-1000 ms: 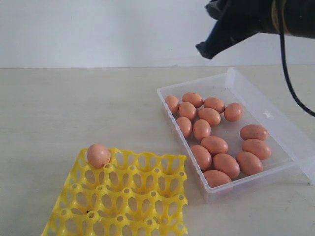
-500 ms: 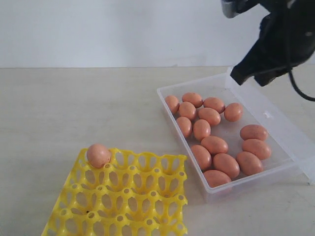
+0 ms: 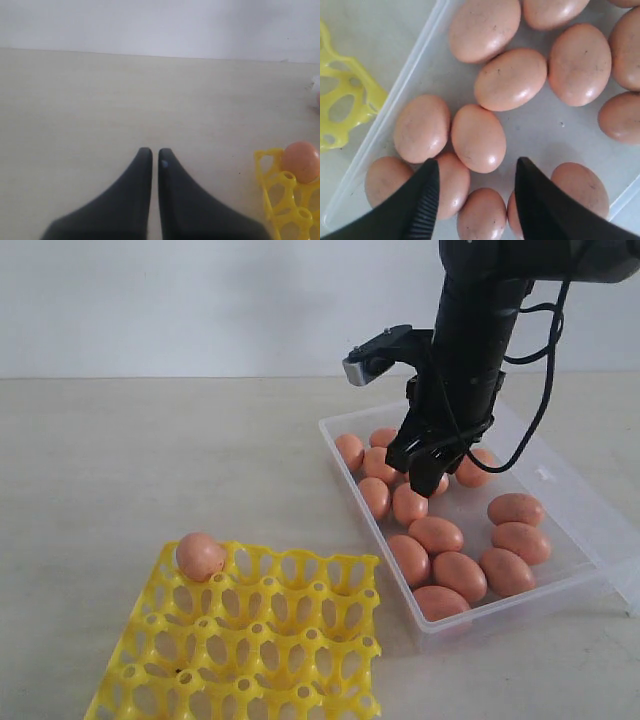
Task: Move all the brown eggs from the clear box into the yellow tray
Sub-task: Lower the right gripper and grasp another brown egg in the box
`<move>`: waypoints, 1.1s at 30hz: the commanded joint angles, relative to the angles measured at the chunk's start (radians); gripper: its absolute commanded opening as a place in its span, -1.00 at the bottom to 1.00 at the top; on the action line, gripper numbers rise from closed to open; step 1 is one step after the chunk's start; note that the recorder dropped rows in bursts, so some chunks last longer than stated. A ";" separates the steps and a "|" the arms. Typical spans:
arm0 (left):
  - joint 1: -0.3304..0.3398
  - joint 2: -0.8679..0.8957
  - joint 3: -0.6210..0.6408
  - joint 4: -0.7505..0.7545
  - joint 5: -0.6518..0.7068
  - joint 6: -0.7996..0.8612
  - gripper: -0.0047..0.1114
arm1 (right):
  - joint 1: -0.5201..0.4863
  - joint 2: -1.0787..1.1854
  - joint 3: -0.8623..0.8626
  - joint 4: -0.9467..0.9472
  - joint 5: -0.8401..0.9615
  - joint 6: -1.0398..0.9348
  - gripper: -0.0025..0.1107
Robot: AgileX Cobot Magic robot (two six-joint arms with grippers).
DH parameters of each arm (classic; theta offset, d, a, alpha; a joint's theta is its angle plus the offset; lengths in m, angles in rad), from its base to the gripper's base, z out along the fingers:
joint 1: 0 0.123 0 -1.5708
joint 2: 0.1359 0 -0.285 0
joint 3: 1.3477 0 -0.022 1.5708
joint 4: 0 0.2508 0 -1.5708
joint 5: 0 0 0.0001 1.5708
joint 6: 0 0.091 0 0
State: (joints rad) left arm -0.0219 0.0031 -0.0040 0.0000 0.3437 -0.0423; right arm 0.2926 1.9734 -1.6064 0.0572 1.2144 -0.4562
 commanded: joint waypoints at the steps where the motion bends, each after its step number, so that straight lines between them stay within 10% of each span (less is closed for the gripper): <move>1: 0.000 -0.003 0.004 0.000 -0.007 0.004 -0.85 | -0.004 -0.005 -0.010 0.029 0.007 -0.046 -0.22; 33: 0.000 -0.003 0.004 0.000 -0.007 0.004 -0.85 | -0.074 0.188 -0.010 0.127 0.007 -0.319 -0.22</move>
State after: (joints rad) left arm -0.0219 0.0031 -0.0040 0.0000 0.3437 -0.0423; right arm 0.2221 2.1487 -1.6126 0.1954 1.2162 -0.7666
